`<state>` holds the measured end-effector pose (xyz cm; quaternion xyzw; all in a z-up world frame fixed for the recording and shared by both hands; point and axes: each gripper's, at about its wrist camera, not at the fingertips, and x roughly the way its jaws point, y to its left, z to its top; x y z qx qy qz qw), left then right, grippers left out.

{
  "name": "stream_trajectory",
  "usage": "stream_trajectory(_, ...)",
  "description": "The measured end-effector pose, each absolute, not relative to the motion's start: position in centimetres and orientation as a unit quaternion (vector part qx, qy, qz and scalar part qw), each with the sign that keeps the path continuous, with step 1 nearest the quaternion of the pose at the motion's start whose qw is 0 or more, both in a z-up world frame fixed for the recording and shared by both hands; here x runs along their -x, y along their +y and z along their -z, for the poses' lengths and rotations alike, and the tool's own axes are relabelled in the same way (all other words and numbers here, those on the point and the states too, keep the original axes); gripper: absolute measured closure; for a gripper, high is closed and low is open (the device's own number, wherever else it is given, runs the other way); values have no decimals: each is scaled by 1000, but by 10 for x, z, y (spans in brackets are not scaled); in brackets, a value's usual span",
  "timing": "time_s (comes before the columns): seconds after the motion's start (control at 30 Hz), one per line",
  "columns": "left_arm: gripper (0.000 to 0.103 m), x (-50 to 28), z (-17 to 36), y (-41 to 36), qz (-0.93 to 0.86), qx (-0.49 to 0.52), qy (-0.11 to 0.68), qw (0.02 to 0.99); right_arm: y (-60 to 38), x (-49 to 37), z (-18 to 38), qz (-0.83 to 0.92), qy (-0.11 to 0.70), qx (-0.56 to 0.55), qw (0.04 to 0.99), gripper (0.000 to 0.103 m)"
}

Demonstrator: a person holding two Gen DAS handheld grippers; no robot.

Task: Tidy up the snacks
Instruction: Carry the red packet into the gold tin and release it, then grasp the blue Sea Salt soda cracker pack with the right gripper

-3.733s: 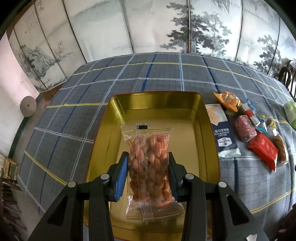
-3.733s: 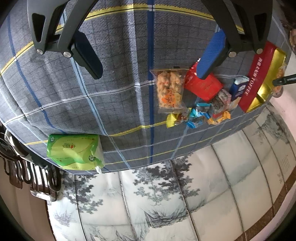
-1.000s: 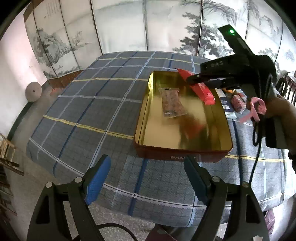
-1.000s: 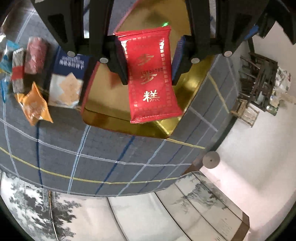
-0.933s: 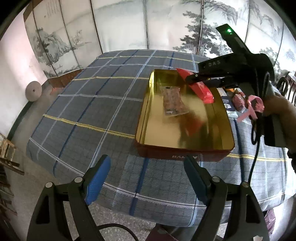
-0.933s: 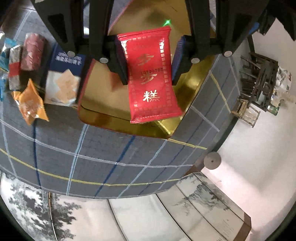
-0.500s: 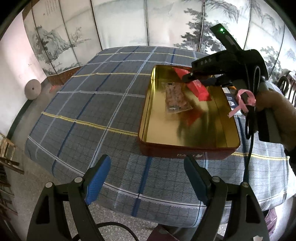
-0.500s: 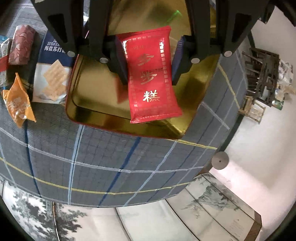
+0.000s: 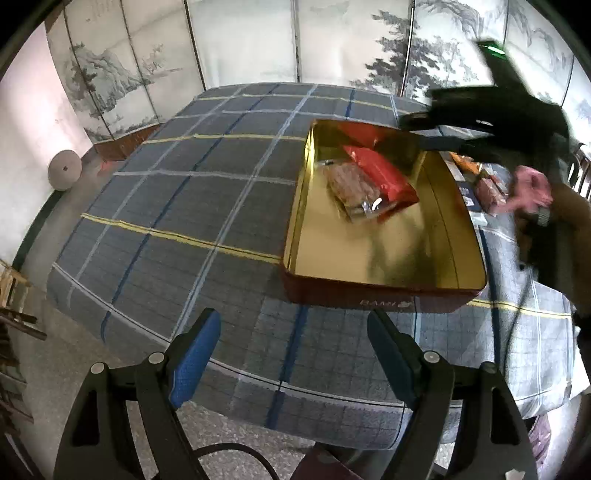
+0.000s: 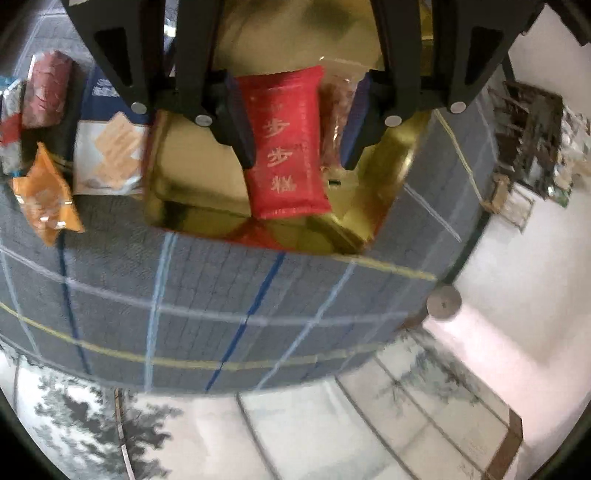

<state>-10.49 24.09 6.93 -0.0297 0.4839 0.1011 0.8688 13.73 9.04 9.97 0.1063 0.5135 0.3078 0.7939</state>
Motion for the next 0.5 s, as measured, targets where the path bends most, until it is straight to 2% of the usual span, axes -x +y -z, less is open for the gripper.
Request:
stream_trajectory(0.07, 25, 106, -73, 240, -102, 30, 476, 873, 60, -132, -107, -315, 502, -136, 794, 55)
stream_trajectory(0.27, 24, 102, -71, 228, -86, 31, 480, 873, -29, -113, -103, -288, 515, -111, 800, 55)
stream_trajectory(0.5, 24, 101, -70, 210, -74, 5, 485, 871, -14, -111, -90, -303, 535, -81, 784, 55)
